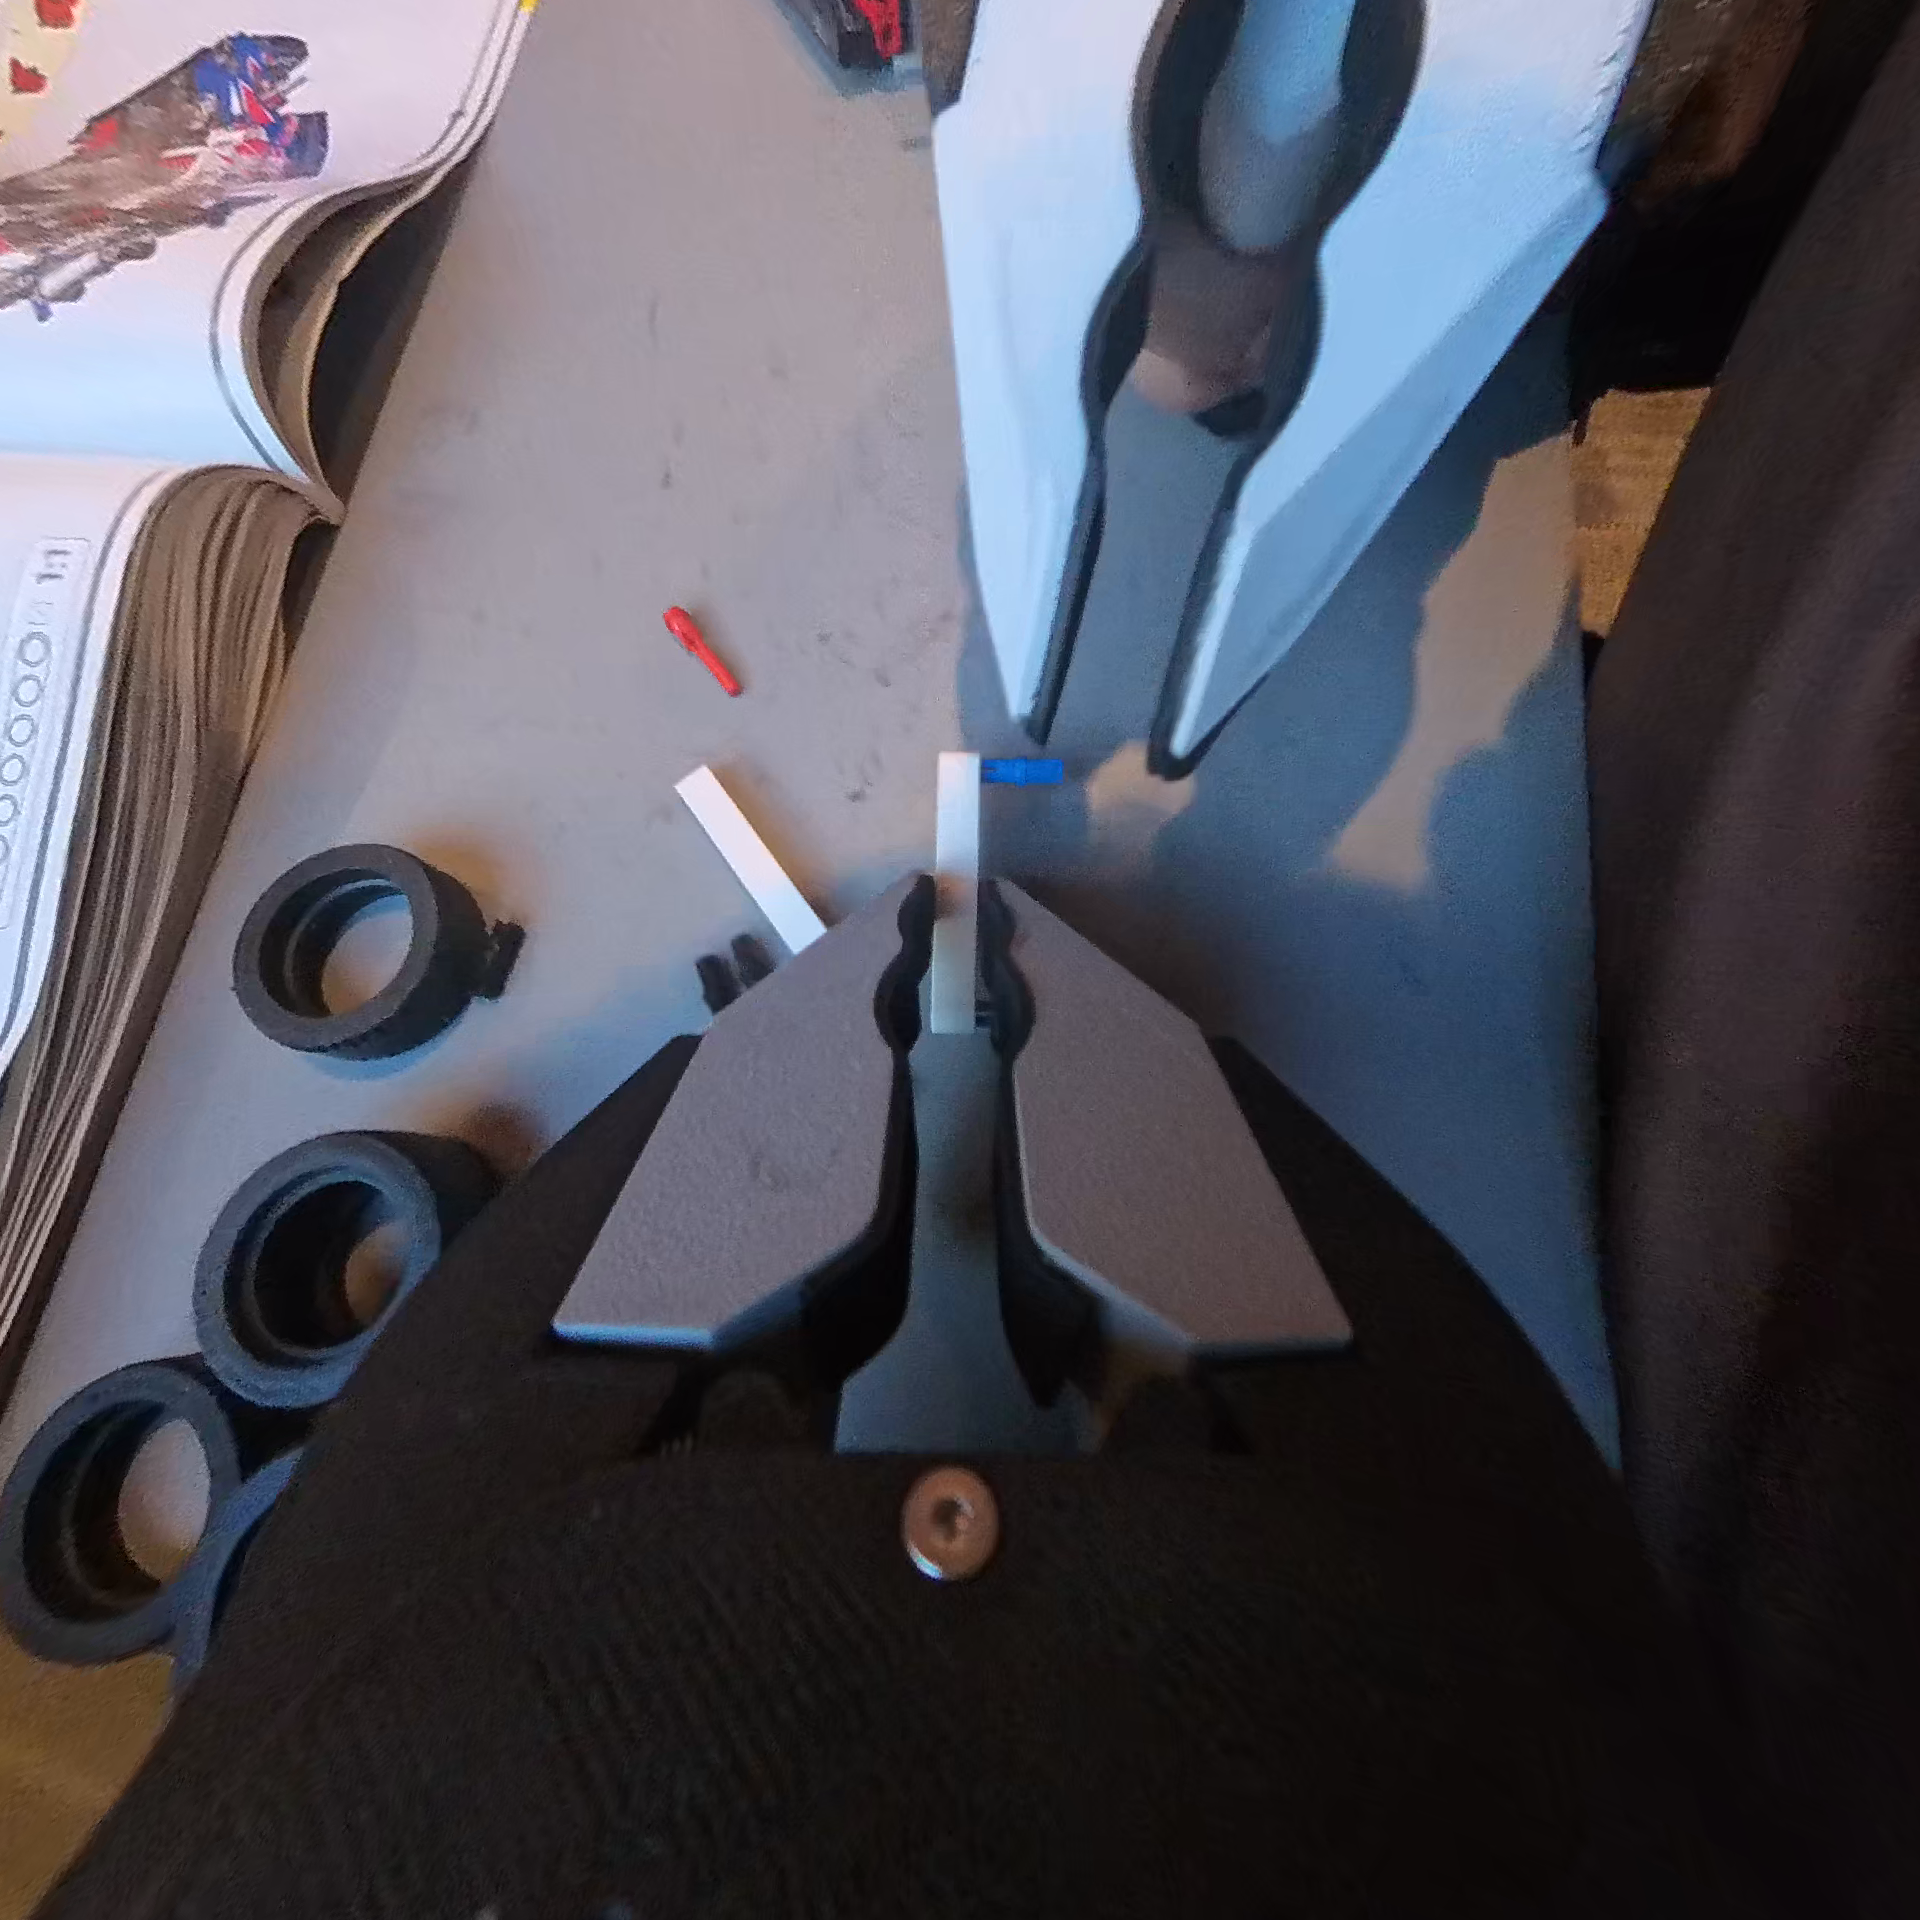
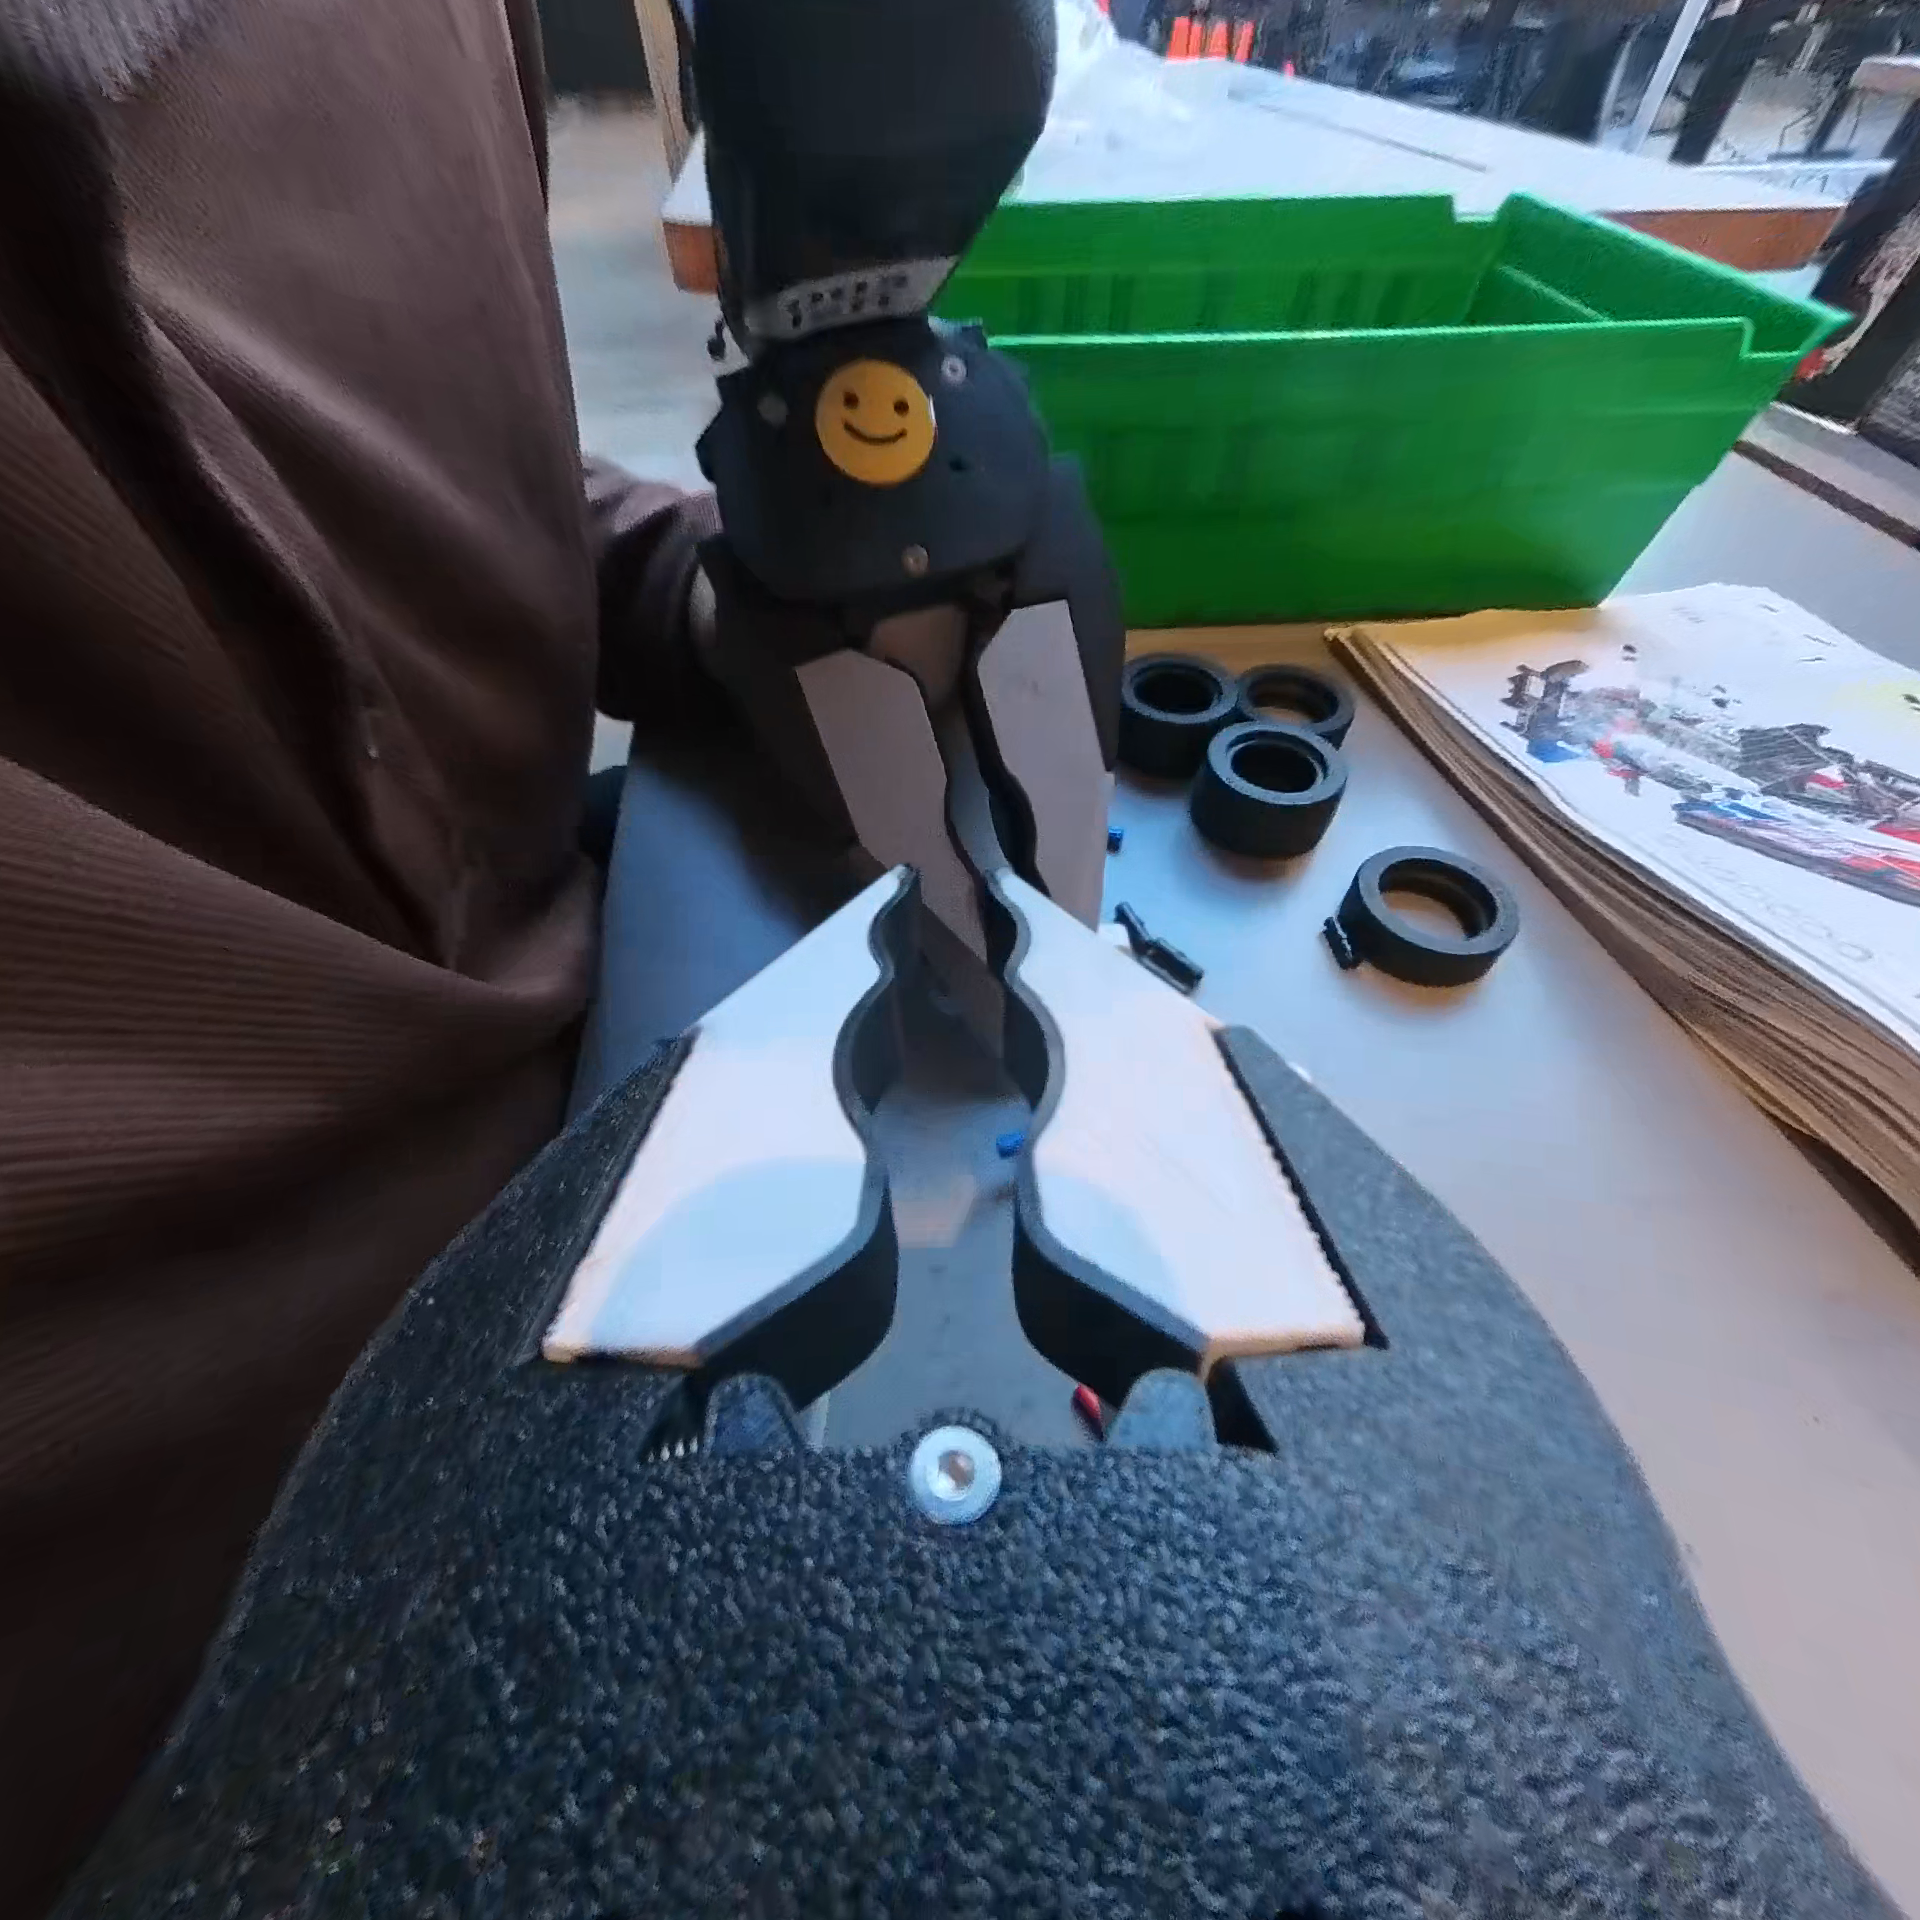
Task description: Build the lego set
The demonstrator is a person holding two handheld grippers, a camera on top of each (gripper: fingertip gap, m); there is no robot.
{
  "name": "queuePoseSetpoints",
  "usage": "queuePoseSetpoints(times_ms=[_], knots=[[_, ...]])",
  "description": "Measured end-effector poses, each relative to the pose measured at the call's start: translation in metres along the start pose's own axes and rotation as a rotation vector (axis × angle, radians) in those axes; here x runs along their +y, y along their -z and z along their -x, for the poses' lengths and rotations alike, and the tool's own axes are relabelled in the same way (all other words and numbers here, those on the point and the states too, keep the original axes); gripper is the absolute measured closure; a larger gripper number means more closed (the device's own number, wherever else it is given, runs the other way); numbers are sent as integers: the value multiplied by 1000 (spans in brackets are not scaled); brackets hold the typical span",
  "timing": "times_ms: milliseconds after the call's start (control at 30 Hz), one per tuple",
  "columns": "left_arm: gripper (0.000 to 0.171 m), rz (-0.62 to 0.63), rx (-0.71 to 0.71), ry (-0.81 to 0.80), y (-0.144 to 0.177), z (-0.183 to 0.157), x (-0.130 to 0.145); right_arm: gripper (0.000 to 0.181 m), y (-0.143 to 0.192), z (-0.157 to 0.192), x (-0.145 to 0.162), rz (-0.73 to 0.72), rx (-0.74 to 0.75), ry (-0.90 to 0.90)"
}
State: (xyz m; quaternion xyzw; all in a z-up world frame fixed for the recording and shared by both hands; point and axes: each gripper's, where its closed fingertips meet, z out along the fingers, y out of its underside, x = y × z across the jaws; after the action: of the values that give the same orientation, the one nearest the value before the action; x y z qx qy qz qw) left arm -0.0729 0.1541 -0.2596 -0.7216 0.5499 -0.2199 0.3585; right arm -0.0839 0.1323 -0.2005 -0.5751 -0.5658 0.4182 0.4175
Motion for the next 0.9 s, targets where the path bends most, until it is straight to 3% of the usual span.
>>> queuePoseSetpoints(times_ms=[233,633,900], knots=[[166,-12,-20,5,-3,5,-5,170,10,-1,-10,-85,8,-8],[166,33,-33,2,-7,7,0,171,14,-9,-12,-98,60,-29],[167,50,-87,-14,-8,11,2,170,41,-27,6,-16,304,-116]])
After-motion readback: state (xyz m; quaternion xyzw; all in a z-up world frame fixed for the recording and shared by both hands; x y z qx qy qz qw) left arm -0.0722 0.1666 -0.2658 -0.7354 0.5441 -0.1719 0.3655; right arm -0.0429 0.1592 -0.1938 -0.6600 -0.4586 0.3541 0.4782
